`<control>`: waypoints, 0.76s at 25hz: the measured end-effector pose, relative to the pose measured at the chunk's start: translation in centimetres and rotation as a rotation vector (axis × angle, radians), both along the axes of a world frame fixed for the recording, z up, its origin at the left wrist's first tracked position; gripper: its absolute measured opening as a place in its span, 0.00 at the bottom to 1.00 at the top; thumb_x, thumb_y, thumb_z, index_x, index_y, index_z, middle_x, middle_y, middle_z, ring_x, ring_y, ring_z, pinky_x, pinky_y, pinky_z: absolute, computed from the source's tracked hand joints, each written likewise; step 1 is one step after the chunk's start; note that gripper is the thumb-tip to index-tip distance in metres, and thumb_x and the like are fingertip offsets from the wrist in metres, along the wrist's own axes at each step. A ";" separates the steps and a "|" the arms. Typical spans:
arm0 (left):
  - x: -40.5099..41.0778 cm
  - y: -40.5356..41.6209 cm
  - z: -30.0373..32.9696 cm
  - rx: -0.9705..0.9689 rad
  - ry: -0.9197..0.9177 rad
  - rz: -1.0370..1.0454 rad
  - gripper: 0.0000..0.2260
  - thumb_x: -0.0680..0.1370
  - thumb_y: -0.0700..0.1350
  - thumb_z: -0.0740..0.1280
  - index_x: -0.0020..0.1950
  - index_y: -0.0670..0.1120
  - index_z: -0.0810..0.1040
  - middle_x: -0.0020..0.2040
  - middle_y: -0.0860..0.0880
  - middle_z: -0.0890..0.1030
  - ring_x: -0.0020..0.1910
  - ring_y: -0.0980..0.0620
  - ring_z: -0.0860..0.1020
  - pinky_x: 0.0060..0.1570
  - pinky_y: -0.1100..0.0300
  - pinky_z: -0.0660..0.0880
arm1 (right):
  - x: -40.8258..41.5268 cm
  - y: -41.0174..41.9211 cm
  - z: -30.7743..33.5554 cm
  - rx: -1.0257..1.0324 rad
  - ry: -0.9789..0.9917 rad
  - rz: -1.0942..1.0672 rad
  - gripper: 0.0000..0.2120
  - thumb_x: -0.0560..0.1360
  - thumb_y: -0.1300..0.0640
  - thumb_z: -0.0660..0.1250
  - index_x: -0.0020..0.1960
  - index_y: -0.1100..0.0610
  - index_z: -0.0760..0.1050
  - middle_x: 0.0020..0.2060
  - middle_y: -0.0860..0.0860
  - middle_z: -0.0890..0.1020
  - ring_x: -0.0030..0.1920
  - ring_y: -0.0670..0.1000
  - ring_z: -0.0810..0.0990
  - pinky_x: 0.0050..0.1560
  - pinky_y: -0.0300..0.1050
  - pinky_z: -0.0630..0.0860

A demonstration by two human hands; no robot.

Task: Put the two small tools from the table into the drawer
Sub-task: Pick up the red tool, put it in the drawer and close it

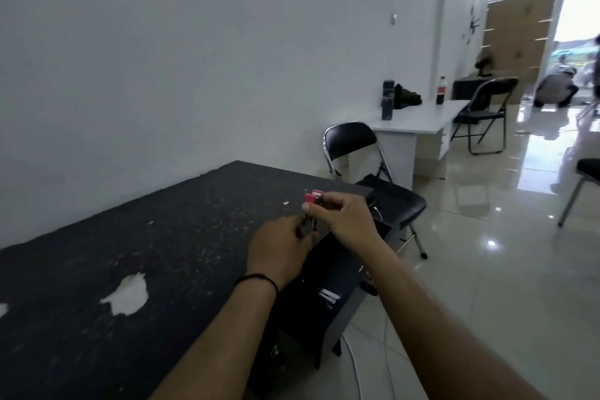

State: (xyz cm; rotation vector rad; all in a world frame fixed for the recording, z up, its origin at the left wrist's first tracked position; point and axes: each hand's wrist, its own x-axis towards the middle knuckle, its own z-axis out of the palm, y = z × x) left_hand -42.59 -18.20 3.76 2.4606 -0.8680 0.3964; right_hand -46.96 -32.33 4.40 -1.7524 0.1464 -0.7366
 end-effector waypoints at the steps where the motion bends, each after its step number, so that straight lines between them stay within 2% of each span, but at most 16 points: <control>1: 0.1 -0.6 -0.5 0.046 0.006 -0.017 0.14 0.78 0.56 0.67 0.59 0.52 0.82 0.55 0.50 0.85 0.52 0.48 0.82 0.52 0.52 0.79 | -0.3 -0.8 -0.4 -0.021 0.021 -0.037 0.05 0.70 0.53 0.79 0.44 0.49 0.85 0.34 0.44 0.87 0.37 0.41 0.84 0.40 0.37 0.80; 4: 0.5 -1.9 -2.2 0.108 -0.004 -0.016 0.18 0.79 0.56 0.65 0.67 0.53 0.77 0.63 0.50 0.80 0.61 0.48 0.78 0.60 0.51 0.76 | -1.1 -2.9 -2.3 -0.061 0.110 -0.188 0.06 0.70 0.51 0.78 0.40 0.45 0.81 0.32 0.45 0.86 0.35 0.44 0.85 0.37 0.45 0.84; 6: 0.8 -2.5 -3.3 0.141 0.014 0.013 0.18 0.81 0.56 0.62 0.69 0.54 0.75 0.65 0.49 0.77 0.64 0.46 0.74 0.61 0.49 0.74 | -1.4 -4.1 -4.1 -0.138 0.177 -0.301 0.09 0.68 0.50 0.79 0.41 0.44 0.79 0.31 0.43 0.85 0.34 0.42 0.84 0.38 0.43 0.81; 8: 1.7 -2.7 -4.2 0.234 -0.005 0.036 0.18 0.82 0.58 0.59 0.71 0.55 0.73 0.68 0.48 0.75 0.66 0.45 0.72 0.63 0.48 0.72 | -1.2 -5.0 -5.7 -0.229 0.261 -0.354 0.13 0.66 0.48 0.80 0.46 0.46 0.79 0.31 0.44 0.83 0.36 0.41 0.83 0.41 0.43 0.80; 12: 4.0 -2.5 -4.9 0.290 0.053 0.022 0.20 0.83 0.59 0.54 0.74 0.61 0.69 0.76 0.51 0.69 0.73 0.44 0.66 0.72 0.45 0.64 | 0.4 -4.9 -7.6 -0.412 0.405 -0.252 0.17 0.66 0.48 0.80 0.50 0.50 0.79 0.32 0.45 0.83 0.34 0.40 0.82 0.38 0.43 0.78; 14: 4.6 -2.5 -5.0 0.289 0.078 0.013 0.20 0.83 0.60 0.54 0.75 0.63 0.68 0.77 0.52 0.68 0.74 0.45 0.64 0.73 0.45 0.63 | 1.4 -4.6 -7.9 -0.577 0.488 -0.215 0.17 0.67 0.47 0.79 0.52 0.52 0.80 0.40 0.47 0.84 0.40 0.46 0.82 0.43 0.48 0.80; 16: 4.7 -2.4 -5.3 0.292 0.081 0.012 0.20 0.83 0.60 0.54 0.75 0.63 0.68 0.77 0.52 0.67 0.75 0.45 0.63 0.73 0.46 0.62 | 2.2 -4.3 -7.9 -0.761 0.584 -0.208 0.15 0.69 0.46 0.76 0.52 0.52 0.80 0.43 0.49 0.82 0.43 0.50 0.80 0.45 0.50 0.79; 19: 4.7 -2.4 -5.3 0.294 0.095 0.014 0.20 0.83 0.60 0.54 0.75 0.64 0.66 0.78 0.52 0.66 0.76 0.45 0.61 0.75 0.47 0.61 | 3.1 -3.8 -7.8 -0.892 0.684 -0.195 0.14 0.72 0.46 0.74 0.52 0.53 0.80 0.37 0.48 0.78 0.41 0.52 0.78 0.43 0.49 0.76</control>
